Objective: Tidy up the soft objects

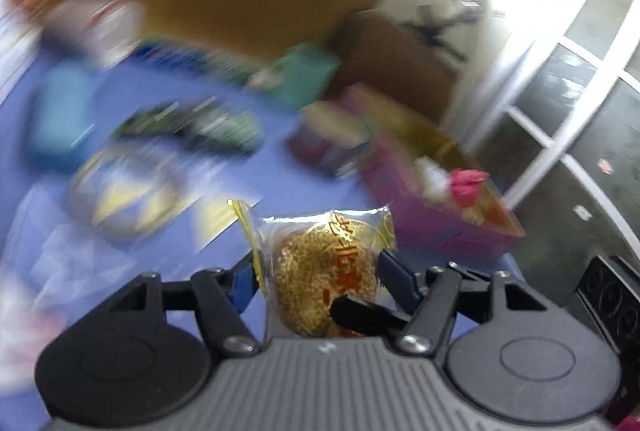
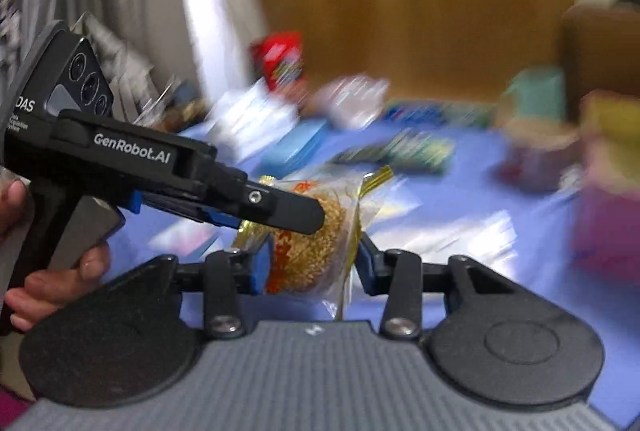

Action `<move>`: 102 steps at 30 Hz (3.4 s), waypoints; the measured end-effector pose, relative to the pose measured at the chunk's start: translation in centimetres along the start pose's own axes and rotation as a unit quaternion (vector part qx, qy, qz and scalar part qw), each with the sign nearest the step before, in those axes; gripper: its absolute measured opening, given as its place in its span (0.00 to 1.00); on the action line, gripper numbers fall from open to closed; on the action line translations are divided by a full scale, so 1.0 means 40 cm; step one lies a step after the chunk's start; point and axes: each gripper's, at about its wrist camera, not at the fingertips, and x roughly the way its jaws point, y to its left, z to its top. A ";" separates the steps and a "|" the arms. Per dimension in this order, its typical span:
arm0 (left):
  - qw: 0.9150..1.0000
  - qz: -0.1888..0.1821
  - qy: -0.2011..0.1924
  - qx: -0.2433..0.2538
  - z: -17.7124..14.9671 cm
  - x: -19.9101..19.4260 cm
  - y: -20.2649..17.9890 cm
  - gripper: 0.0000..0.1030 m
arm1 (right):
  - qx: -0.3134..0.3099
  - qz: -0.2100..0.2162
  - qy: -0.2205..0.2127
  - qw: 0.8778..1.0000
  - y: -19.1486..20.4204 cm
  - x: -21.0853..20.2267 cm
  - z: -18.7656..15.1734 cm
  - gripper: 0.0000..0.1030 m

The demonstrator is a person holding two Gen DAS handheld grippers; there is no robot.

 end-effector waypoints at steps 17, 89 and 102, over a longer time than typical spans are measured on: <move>0.992 -0.067 0.011 0.103 0.183 0.492 -0.370 0.64 | 0.050 -0.306 -0.100 0.946 -0.457 -0.183 0.057 0.45; 0.996 -0.029 0.020 0.087 0.072 0.127 -0.158 0.41 | -0.049 -0.142 -0.057 0.987 -0.066 -0.070 0.018 0.72; 0.986 0.009 0.010 0.167 0.131 0.443 -0.356 0.43 | 0.058 -0.292 -0.041 0.954 -0.430 -0.074 0.061 0.77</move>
